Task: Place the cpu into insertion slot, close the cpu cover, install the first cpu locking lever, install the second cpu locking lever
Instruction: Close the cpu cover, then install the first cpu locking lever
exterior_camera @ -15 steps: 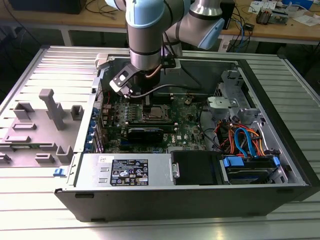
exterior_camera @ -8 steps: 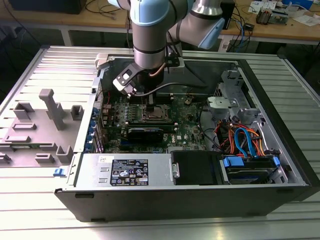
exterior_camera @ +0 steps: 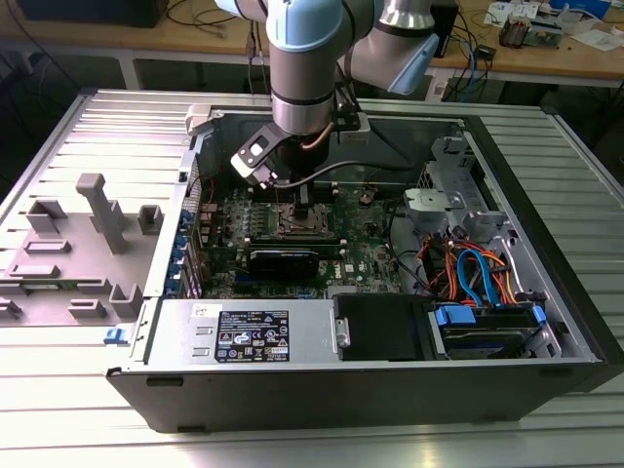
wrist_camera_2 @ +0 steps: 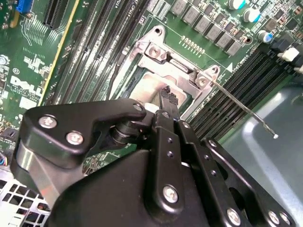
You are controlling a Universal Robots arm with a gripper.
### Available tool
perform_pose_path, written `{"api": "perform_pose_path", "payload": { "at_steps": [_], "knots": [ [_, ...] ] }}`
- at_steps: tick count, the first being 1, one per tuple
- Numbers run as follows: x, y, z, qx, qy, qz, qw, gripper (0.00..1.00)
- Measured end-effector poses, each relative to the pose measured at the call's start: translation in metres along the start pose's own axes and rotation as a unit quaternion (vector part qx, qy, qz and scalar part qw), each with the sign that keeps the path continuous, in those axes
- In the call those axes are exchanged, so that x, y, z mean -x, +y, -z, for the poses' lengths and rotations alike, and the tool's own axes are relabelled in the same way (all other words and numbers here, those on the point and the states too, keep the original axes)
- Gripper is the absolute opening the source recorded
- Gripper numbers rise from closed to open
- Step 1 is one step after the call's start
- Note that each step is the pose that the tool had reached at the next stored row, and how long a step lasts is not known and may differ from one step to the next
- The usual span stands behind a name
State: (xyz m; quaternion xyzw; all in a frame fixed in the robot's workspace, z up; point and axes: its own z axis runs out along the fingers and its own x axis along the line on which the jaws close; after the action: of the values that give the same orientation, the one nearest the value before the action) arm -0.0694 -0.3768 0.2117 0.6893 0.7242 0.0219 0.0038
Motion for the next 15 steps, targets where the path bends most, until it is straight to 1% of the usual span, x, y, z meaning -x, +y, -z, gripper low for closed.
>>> {"api": "perform_pose_path", "payload": {
  "at_steps": [11, 12, 15],
  "knots": [
    [0.0000, 0.0009, 0.0003, 0.0000, 0.0000, 0.000, 1.00000, 0.11],
    [-0.0001, 0.0011, 0.0040, -0.0005, 0.0001, 0.000, 1.00000, 0.11],
    [-0.0002, 0.0015, 0.0101, -0.0011, 0.0002, 0.000, 1.00000, 0.11]
  ]
}}
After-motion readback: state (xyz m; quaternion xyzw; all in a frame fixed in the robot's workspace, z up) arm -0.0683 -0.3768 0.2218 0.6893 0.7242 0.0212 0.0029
